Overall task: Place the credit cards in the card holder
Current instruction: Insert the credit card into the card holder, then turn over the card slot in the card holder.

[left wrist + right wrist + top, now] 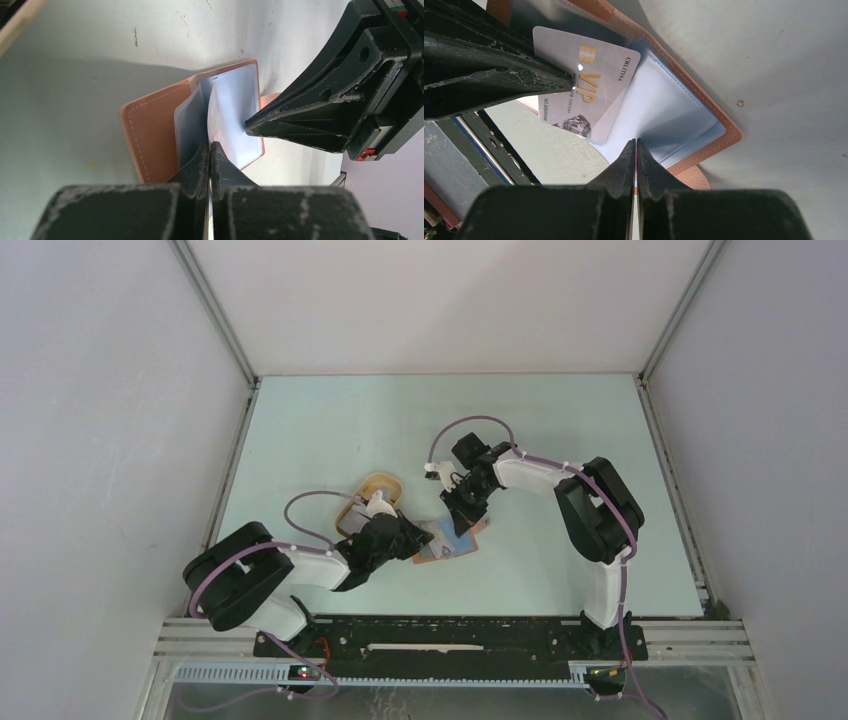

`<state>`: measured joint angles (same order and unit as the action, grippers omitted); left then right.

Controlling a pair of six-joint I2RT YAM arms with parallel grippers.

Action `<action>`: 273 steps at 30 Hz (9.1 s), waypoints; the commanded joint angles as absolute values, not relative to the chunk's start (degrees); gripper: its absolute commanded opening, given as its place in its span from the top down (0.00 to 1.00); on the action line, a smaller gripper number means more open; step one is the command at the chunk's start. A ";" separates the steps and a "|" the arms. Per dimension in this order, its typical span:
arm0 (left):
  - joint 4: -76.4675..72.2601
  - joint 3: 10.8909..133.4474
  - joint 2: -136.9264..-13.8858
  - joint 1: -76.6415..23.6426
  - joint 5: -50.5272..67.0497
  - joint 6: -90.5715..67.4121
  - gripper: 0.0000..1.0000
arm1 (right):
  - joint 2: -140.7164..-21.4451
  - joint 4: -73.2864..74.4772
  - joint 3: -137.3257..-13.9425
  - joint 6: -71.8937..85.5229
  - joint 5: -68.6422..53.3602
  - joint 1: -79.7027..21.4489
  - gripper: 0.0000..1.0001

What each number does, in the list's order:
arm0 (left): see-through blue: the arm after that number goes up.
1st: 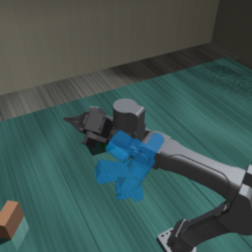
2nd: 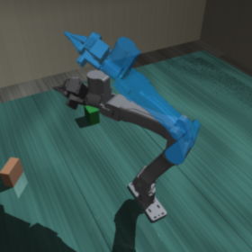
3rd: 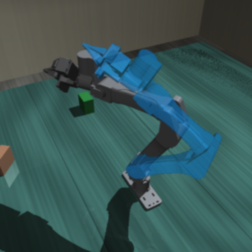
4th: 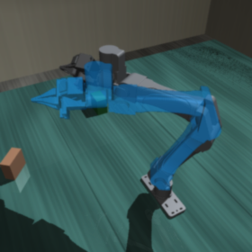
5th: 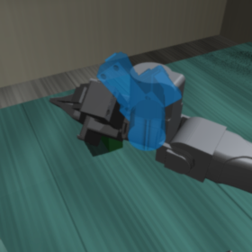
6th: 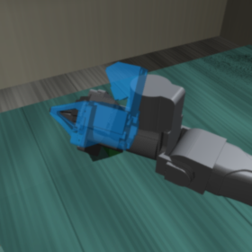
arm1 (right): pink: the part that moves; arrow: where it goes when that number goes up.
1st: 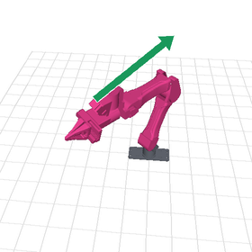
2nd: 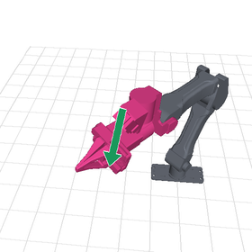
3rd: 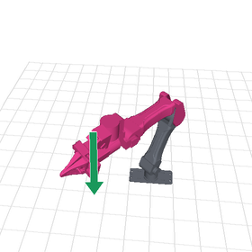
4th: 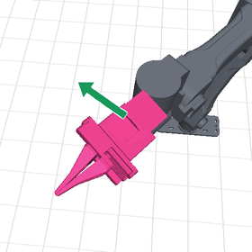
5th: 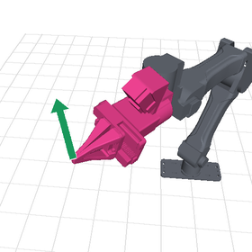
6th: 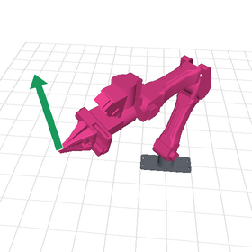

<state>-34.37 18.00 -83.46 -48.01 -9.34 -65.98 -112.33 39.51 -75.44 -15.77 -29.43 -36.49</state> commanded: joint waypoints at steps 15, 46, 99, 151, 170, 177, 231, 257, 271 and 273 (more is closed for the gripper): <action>-20.10 21.76 -83.81 -49.22 -10.63 -66.39 1.00 | -112.37 39.59 -77.08 -16.01 -29.23 -36.82 0.91; -14.41 22.81 -84.87 -50.19 -8.20 -70.23 0.99 | -112.08 39.10 -77.12 -15.46 -28.38 -37.62 0.91; -20.25 22.95 -85.15 -50.19 -6.31 -66.37 0.64 | -108.88 35.13 -73.66 -7.96 -56.10 -28.35 0.86; -30.68 20.04 -89.12 -46.88 -0.44 -65.18 0.60 | -86.29 -10.27 -37.62 -69.76 -3.47 -67.66 1.00; -30.96 20.00 -89.38 -46.81 -0.44 -64.86 0.60 | -91.24 -9.16 -39.06 -70.55 2.48 -68.41 1.00; -30.85 20.05 -89.34 -46.84 -0.44 -64.62 0.60 | -90.38 -7.31 -39.37 -71.22 3.38 -66.91 1.00; -37.00 17.47 -88.54 -46.44 -1.50 -64.20 0.66 | -105.09 33.60 -67.53 -16.04 -53.35 -25.93 0.57; -37.97 17.20 -88.65 -46.47 -1.32 -64.10 0.67 | -108.89 33.27 -68.64 -12.82 -48.69 -25.83 0.58; -42.19 15.73 -88.48 -46.32 -0.44 -63.70 0.66 | -111.03 34.80 -69.75 -11.69 -53.79 -25.93 0.74; -43.96 15.25 -88.38 -46.23 0.75 -63.52 0.65 | -111.35 34.97 -69.96 -11.49 -53.77 -25.77 0.80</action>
<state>-40.64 17.26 -88.14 -46.72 -0.75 -65.84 -110.39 34.00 -67.81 -12.73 -51.86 -25.87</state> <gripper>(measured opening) 0.343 0.253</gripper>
